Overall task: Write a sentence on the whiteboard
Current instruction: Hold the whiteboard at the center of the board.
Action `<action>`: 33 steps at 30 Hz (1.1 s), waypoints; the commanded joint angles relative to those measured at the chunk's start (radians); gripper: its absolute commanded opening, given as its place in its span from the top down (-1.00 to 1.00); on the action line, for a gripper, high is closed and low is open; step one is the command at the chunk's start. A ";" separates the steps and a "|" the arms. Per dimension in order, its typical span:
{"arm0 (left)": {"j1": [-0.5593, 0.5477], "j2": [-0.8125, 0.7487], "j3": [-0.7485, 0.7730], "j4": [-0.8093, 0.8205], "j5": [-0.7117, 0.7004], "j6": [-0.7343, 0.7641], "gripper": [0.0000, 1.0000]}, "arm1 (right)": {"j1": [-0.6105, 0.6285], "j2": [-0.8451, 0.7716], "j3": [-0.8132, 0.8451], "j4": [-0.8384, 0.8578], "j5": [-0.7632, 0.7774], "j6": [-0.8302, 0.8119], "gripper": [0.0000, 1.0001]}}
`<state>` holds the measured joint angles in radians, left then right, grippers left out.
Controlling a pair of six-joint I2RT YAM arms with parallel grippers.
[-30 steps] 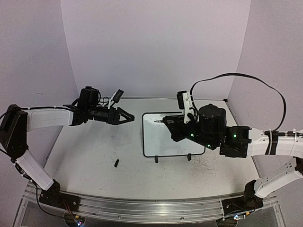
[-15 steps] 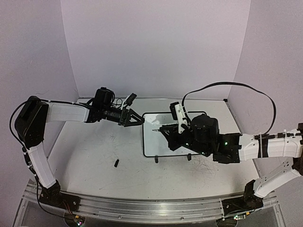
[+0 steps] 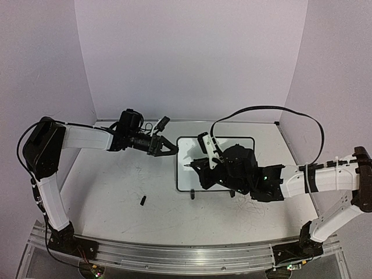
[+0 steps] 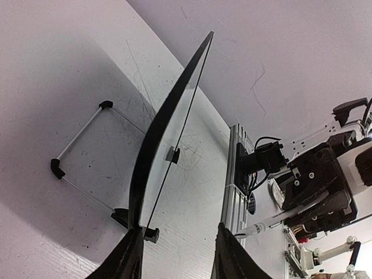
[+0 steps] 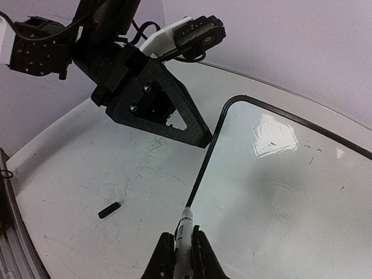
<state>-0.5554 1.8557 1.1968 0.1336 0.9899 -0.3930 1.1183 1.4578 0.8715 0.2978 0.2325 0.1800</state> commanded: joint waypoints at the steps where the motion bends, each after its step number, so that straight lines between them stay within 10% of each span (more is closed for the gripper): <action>1: 0.019 -0.032 -0.037 0.025 -0.093 0.018 0.05 | 0.005 -0.001 0.026 0.059 0.022 0.003 1.00; 8: 0.021 -0.005 -0.018 0.036 -0.066 0.015 -0.16 | 0.005 -0.009 0.010 0.071 0.047 0.009 1.00; 33: -0.016 0.049 -0.042 0.131 -0.008 0.013 0.84 | 0.005 0.117 0.052 0.177 0.065 -0.059 1.00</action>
<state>-0.5724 1.9057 1.1625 0.2226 0.9685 -0.3954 1.1183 1.5535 0.8818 0.4034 0.2861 0.1535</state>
